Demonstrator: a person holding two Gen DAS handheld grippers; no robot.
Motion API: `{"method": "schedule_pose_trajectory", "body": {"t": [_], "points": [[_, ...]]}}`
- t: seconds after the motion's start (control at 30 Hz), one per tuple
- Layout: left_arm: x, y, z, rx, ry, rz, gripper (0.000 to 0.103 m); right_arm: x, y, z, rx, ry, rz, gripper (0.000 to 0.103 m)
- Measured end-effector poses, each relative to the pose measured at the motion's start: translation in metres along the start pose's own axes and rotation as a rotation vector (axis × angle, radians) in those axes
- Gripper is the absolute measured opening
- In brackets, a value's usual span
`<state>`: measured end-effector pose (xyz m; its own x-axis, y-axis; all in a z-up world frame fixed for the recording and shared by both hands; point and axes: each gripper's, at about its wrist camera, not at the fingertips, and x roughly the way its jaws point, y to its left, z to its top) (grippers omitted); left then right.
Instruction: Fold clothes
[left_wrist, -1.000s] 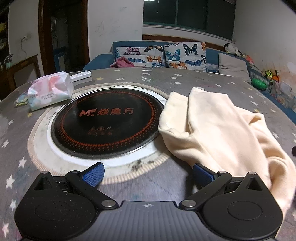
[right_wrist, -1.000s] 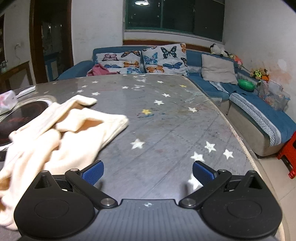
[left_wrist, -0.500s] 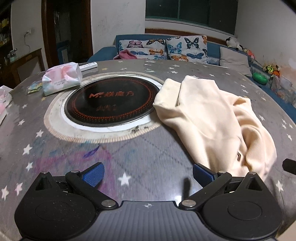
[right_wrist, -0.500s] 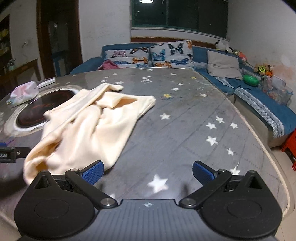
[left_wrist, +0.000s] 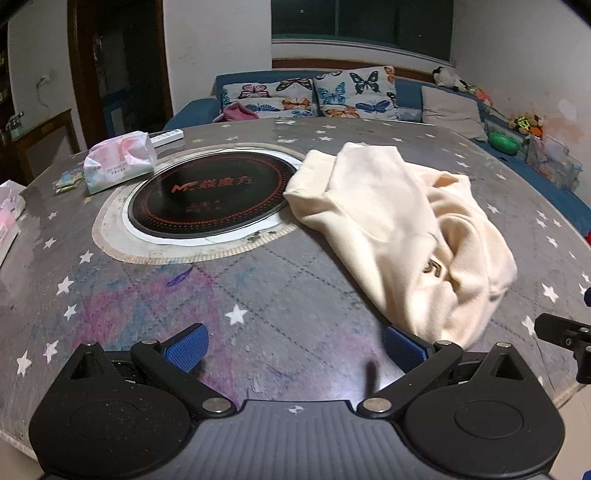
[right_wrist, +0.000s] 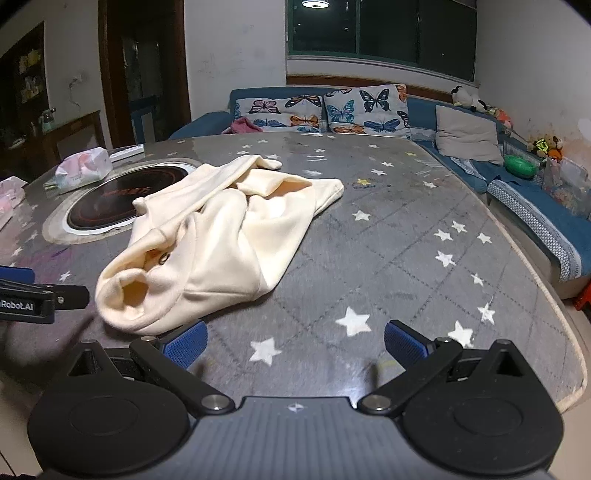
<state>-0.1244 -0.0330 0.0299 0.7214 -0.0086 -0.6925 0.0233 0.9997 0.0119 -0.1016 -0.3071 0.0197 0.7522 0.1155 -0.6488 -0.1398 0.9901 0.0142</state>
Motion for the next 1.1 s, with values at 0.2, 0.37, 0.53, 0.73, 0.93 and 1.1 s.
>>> {"method": "schedule_pose_trajectory", "body": {"t": [0.2, 0.37, 0.53, 0.73, 0.93, 1.1], "points": [[-0.005, -0.007, -0.003, 0.020, -0.004, -0.005, 0.103, -0.005, 0.003, -0.005, 0.000, -0.001, 0.008, 0.103], [-0.007, -0.009, -0.005, 0.027, -0.001, -0.005, 0.103, -0.006, 0.006, -0.006, -0.004, -0.003, 0.018, 0.103], [-0.008, -0.013, -0.007, 0.039, 0.002, -0.009, 0.103, -0.007, 0.009, -0.008, -0.007, -0.004, 0.027, 0.103], [-0.008, -0.016, -0.005, 0.050, -0.002, -0.014, 0.103, -0.007, 0.013, -0.007, -0.014, -0.007, 0.036, 0.103], [-0.008, -0.017, -0.004, 0.054, -0.002, -0.018, 0.103, -0.006, 0.014, -0.006, -0.017, -0.007, 0.038, 0.103], [-0.007, -0.018, -0.002, 0.056, -0.005, -0.019, 0.103, -0.004, 0.016, -0.004, -0.020, -0.007, 0.042, 0.103]]}}
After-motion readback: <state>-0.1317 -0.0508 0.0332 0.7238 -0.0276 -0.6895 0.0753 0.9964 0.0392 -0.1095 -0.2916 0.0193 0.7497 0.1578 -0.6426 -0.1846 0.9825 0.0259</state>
